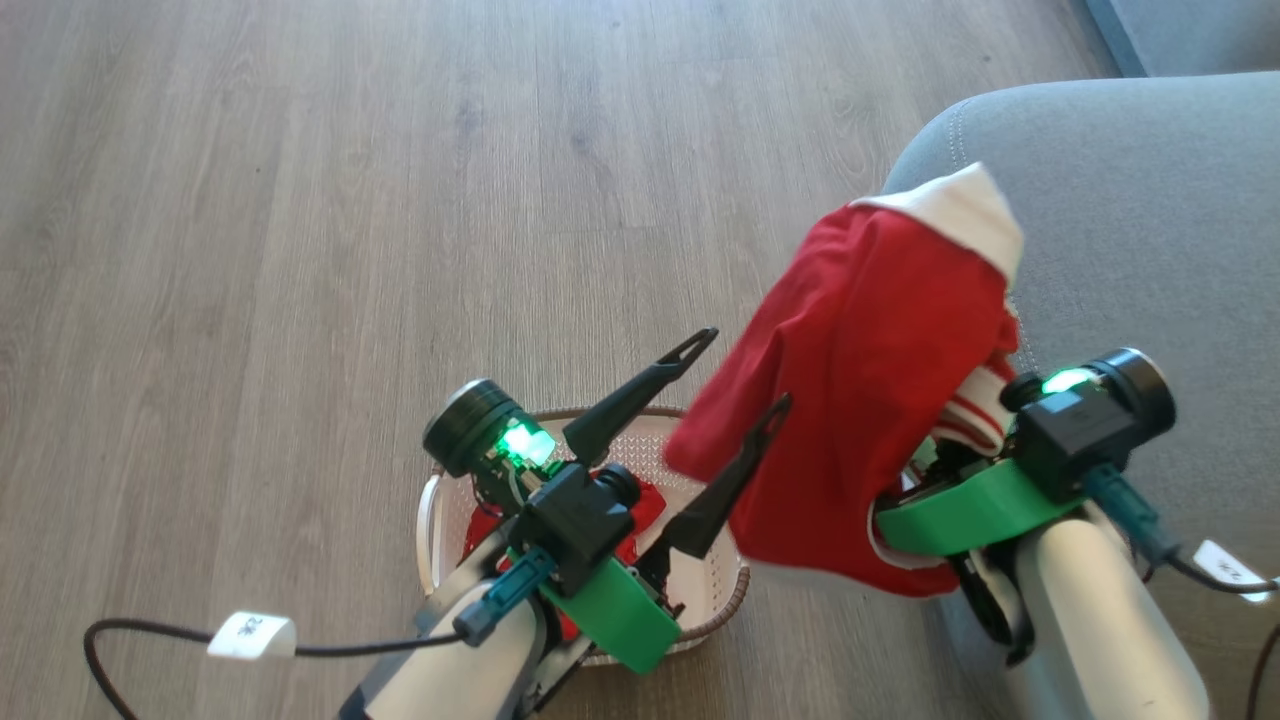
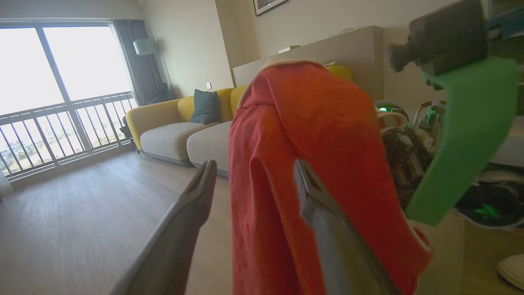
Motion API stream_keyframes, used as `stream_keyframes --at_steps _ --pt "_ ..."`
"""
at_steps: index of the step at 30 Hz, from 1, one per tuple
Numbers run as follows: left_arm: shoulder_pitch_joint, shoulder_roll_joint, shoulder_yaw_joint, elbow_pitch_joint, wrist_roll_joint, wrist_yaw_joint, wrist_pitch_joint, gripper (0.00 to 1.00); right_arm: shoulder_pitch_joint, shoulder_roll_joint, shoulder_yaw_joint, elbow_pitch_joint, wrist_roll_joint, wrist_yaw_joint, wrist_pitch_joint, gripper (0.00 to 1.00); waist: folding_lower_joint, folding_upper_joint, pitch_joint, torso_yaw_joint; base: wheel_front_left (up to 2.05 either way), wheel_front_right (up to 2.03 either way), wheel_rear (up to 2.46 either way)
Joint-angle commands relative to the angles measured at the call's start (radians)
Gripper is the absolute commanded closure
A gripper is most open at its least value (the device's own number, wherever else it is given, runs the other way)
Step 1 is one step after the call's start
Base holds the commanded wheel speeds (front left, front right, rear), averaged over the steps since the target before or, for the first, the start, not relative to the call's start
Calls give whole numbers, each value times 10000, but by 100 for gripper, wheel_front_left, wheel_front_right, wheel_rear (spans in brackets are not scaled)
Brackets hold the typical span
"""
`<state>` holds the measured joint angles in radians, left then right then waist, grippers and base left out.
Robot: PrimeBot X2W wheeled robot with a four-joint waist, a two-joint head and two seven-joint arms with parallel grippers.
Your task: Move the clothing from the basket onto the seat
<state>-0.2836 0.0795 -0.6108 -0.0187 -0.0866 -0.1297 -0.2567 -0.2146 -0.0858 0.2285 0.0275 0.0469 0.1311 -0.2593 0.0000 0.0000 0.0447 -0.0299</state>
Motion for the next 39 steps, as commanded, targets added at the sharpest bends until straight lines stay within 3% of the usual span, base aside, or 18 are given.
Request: stream_keyframes --at_steps 1,14,22,39 --pt "-246 36 468 -281 54 -9 -51 0 -273 194 28 -483 140 -4 -25 100 0 0 0 -1 0 0 0" --pt "537 205 1100 868 484 104 -51 0 -483 332 -1312 -795 857 -4 -25 100 0 0 -87 -79 0 0 0" --pt "1043 132 1496 1398 543 279 -51 0 -494 339 -1729 -1018 799 -4 -25 100 0 0 -121 -74 0 0 0" --pt "1889 116 1333 1726 586 81 -51 0 -483 344 -2144 -1186 799 -4 -25 100 0 0 -30 -206 0 0 0"
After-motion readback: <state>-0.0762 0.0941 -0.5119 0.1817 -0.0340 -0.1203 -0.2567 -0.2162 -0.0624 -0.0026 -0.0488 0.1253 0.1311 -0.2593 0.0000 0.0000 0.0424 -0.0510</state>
